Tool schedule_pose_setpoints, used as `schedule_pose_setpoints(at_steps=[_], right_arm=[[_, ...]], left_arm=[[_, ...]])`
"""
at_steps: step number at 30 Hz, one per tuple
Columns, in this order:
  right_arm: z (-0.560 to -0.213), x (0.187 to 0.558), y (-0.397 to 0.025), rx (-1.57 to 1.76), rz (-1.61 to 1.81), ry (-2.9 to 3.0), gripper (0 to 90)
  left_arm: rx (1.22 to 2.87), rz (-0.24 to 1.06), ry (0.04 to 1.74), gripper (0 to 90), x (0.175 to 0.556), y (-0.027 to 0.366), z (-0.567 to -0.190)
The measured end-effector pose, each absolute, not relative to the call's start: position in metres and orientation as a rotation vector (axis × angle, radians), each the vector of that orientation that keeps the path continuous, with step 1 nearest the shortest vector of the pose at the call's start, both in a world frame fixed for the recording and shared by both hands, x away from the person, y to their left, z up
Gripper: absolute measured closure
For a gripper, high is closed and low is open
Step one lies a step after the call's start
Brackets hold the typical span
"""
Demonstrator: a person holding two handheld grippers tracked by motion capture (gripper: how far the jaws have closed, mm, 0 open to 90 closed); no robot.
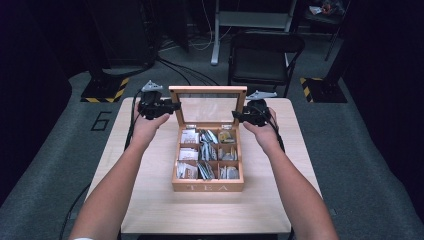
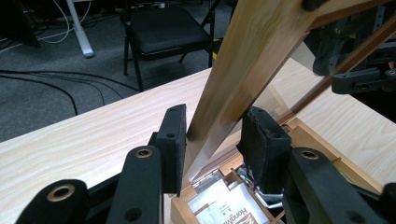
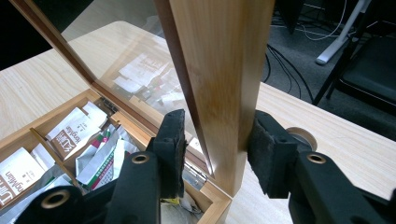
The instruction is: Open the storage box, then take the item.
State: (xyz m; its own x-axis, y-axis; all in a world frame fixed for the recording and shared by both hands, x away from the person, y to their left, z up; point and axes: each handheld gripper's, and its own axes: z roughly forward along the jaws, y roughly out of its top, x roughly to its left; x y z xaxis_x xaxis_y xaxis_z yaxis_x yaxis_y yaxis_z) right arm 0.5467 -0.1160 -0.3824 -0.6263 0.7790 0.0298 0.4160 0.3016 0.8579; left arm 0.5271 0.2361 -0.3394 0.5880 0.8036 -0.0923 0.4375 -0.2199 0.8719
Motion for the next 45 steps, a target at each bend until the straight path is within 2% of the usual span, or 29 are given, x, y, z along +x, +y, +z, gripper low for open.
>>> schedule_pose_setpoints(at_steps=[9,27,37,40,45], right_arm=[[-0.385,0.553,-0.122,1.084,1.296,2.18,61.3],[-0.381,0.558,-0.119,1.088,1.26,2.199,61.5],[-0.381,0.563,-0.119,1.11,1.268,2.19,62.0],[-0.382,0.564,-0.119,1.11,1.273,2.187,62.4],[-0.382,0.567,-0.12,1.118,1.276,2.185,62.9]], left_arm=[[1.852,0.467,1.031,61.4,0.532,0.236,-0.345],[1.851,0.468,1.066,62.4,0.541,0.233,-0.356],[1.852,0.466,1.059,59.2,0.541,0.235,-0.358],[1.861,0.481,1.061,53.6,0.539,0.234,-0.358],[1.873,0.481,1.053,53.8,0.536,0.235,-0.359]])
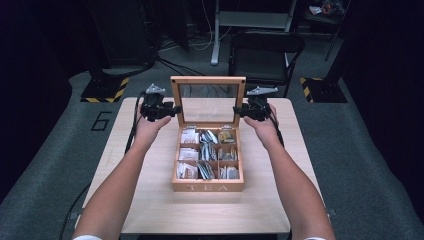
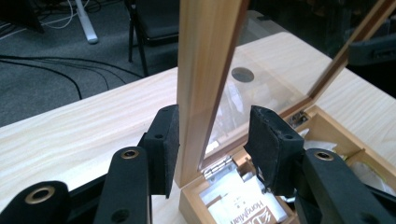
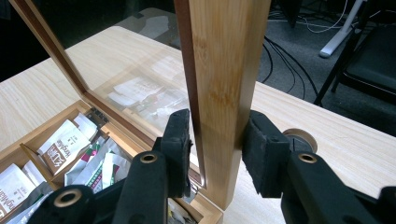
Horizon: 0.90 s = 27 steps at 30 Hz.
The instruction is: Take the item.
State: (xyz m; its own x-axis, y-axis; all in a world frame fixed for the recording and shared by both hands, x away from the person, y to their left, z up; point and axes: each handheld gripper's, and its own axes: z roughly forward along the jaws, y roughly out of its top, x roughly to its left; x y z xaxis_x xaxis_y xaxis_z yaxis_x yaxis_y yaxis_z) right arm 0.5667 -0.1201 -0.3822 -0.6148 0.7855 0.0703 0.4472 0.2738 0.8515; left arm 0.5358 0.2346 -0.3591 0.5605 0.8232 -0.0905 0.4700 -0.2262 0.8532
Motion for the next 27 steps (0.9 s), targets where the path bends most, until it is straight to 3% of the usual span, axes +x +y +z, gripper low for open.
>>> schedule_pose_setpoints(at_steps=[27], right_arm=[[-0.382,0.587,-0.119,1.2,1.263,2.199,63.8]], left_arm=[[1.904,0.407,1.059,53.3,0.511,0.253,-0.376]])
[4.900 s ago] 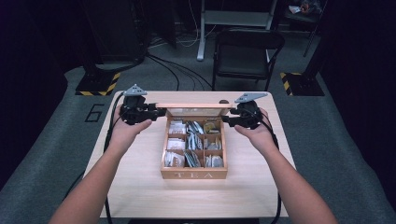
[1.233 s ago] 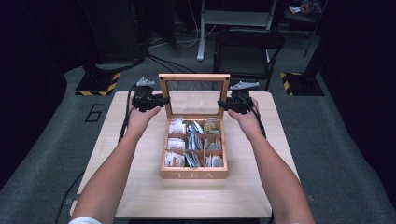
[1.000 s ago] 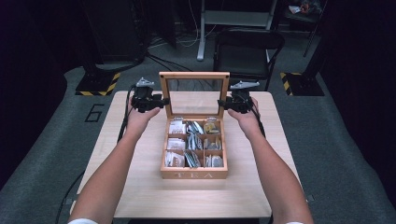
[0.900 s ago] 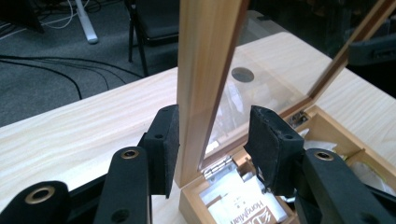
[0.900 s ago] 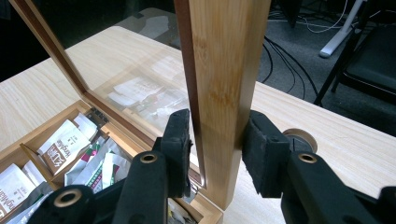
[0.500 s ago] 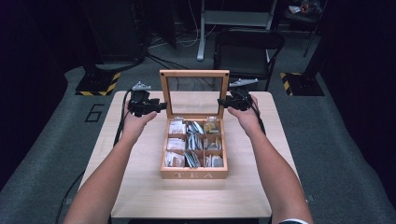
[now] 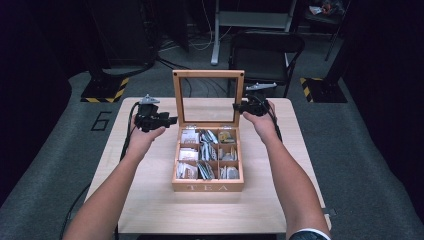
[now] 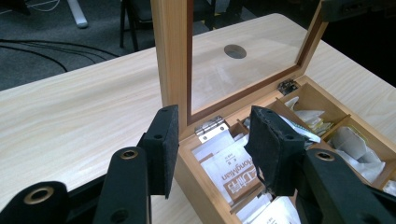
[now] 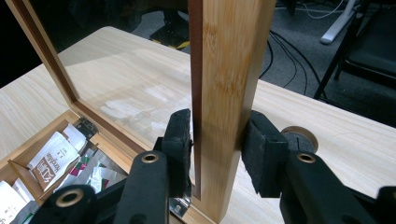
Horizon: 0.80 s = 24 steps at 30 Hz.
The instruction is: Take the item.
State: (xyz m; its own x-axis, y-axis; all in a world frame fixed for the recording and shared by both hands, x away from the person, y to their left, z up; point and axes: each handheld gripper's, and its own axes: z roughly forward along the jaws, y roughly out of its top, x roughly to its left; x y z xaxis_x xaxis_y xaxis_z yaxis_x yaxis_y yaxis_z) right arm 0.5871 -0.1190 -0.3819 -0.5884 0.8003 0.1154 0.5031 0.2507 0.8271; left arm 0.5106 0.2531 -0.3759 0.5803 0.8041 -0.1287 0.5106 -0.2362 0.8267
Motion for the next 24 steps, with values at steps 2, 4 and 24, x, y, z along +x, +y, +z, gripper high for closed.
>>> schedule_pose_setpoints(at_steps=[2,4,24], right_arm=[[-0.382,0.588,-0.119,1.206,1.263,2.199,63.8],[-0.382,0.591,-0.118,1.208,1.251,2.197,63.6],[-0.388,0.6,-0.117,1.267,1.244,2.173,64.4]], left_arm=[[1.904,0.403,1.056,53.3,0.51,0.254,-0.376],[1.908,0.402,1.052,53.3,0.507,0.256,-0.378],[1.902,0.395,1.051,53.3,0.494,0.261,-0.386]])
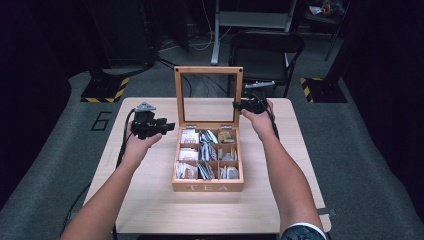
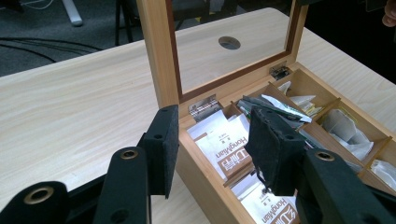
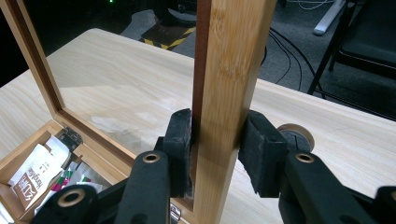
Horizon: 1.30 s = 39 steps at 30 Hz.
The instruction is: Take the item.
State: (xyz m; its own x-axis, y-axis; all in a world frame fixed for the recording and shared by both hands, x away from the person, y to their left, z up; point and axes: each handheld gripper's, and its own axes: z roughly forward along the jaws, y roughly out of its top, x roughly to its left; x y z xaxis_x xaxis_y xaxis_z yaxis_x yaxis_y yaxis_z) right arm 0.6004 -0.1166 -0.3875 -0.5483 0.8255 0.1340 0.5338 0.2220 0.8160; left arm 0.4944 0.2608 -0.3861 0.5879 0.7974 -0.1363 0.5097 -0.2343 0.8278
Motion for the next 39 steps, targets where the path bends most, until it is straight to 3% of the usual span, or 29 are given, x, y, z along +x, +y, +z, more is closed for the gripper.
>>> schedule_pose_setpoints(at_steps=[19,32,39], right_arm=[[-0.388,0.6,-0.114,1.282,1.226,2.159,62.4],[-0.386,0.597,-0.112,1.284,1.196,2.161,50.8],[-0.385,0.59,-0.119,1.286,1.196,2.161,49.4]], left_arm=[[1.899,0.383,1.076,51.9,0.493,0.263,-0.392],[1.897,0.384,1.087,50.9,0.492,0.264,-0.392],[1.89,0.383,1.099,50.7,0.494,0.267,-0.392]])
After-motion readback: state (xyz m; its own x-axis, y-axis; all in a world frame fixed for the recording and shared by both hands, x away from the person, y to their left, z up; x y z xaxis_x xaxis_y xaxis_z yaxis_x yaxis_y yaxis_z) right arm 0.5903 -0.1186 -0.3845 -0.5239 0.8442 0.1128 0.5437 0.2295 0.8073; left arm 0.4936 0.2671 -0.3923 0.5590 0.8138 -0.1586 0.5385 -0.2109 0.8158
